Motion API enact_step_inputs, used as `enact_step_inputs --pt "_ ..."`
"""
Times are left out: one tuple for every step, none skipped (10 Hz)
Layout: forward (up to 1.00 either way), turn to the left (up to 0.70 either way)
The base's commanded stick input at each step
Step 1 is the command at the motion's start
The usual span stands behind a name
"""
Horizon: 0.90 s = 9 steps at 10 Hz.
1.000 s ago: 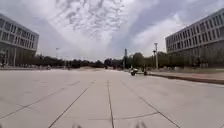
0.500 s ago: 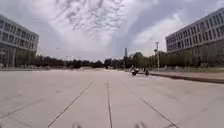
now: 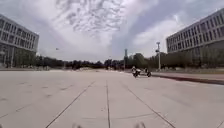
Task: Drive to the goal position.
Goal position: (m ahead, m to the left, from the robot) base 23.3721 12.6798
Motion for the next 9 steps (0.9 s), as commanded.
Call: enact_step_inputs --pt "0.7 0.0" --pt "0.7 0.0" --pt "0.7 0.0" --pt "0.7 0.0" --pt "0.7 0.0" --pt "0.7 0.0" --pt "0.7 0.0" --pt "0.7 0.0" --pt "0.7 0.0"
